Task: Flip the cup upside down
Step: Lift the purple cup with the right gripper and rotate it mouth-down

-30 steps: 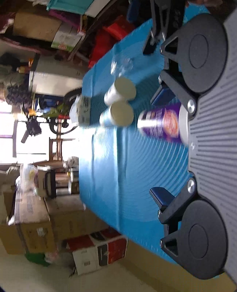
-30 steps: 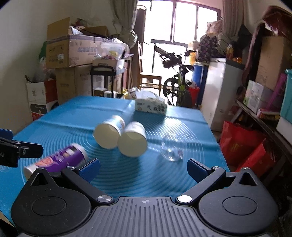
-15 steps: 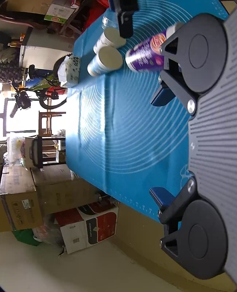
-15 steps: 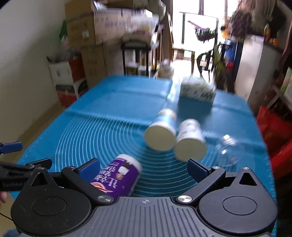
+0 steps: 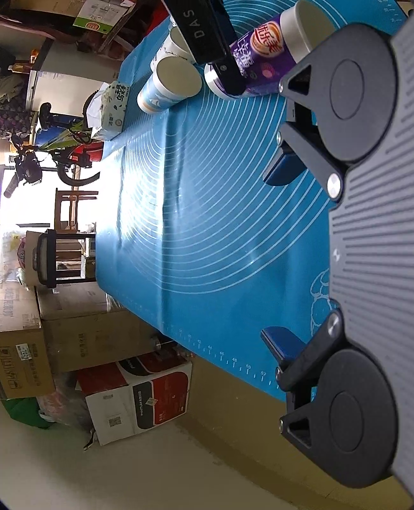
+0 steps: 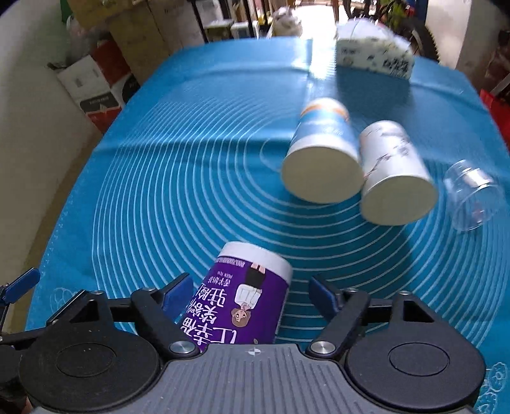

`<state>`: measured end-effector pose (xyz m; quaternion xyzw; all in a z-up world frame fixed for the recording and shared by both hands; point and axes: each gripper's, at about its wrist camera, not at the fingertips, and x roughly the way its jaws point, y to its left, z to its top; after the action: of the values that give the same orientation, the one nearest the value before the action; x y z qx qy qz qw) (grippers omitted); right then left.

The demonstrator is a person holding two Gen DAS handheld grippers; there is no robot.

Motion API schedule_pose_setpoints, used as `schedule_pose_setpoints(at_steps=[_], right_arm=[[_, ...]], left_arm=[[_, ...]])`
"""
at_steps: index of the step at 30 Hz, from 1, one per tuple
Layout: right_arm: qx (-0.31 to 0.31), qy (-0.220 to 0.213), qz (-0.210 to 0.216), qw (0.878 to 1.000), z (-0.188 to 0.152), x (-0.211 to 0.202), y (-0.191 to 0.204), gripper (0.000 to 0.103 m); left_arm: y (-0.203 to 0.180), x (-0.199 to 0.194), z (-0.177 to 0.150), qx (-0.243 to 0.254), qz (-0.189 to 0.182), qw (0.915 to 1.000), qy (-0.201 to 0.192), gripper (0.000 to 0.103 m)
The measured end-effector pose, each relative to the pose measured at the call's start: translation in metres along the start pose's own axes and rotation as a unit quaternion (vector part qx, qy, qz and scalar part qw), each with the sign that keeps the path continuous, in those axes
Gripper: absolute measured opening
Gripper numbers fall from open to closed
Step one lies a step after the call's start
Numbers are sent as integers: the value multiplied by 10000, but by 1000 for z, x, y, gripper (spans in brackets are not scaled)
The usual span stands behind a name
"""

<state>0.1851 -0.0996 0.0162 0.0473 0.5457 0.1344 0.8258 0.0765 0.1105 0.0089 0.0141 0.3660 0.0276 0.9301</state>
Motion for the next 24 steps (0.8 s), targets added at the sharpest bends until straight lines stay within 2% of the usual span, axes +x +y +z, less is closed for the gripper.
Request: schedule_pose_setpoints(at_steps=[1,4,6,8,12,14,17,23,24], right_arm=[[49,37,96,9999,1,1,0,66],[-105,-54,2,9999,0,0,7,66],[-108,-144,102,9998,-1,-2,6,65],[-112,-461,199,9987,-4,-13,2,64],[-323,-1447,-98,9889,-16,-42,1,63],[-549,-1975,-353,9781,-25,-51,3,63],[-1075,-2826,-949,9485,-42,-59,9,62],[-1577,-3905,-1295,8977,-74,-69,16,59],[-1649,-3969,-1309,8934,-79,-67,16,59]], left_arm=[[1,0,0,-18,8,10000,-10,94],[2,-1,0,-115,-18,9999,-47,94],[2,-4,0,-157,-45,9998,-84,94],[0,-6,1,-143,-48,9998,-124,94],[-4,-12,4,-168,-60,9995,-252,94],[-6,-14,4,-239,-118,9992,-299,94],[-9,-16,4,-321,-221,9987,-315,94],[-17,-16,3,-252,-191,9989,-354,94],[-18,-16,3,-252,-207,9989,-341,94]])
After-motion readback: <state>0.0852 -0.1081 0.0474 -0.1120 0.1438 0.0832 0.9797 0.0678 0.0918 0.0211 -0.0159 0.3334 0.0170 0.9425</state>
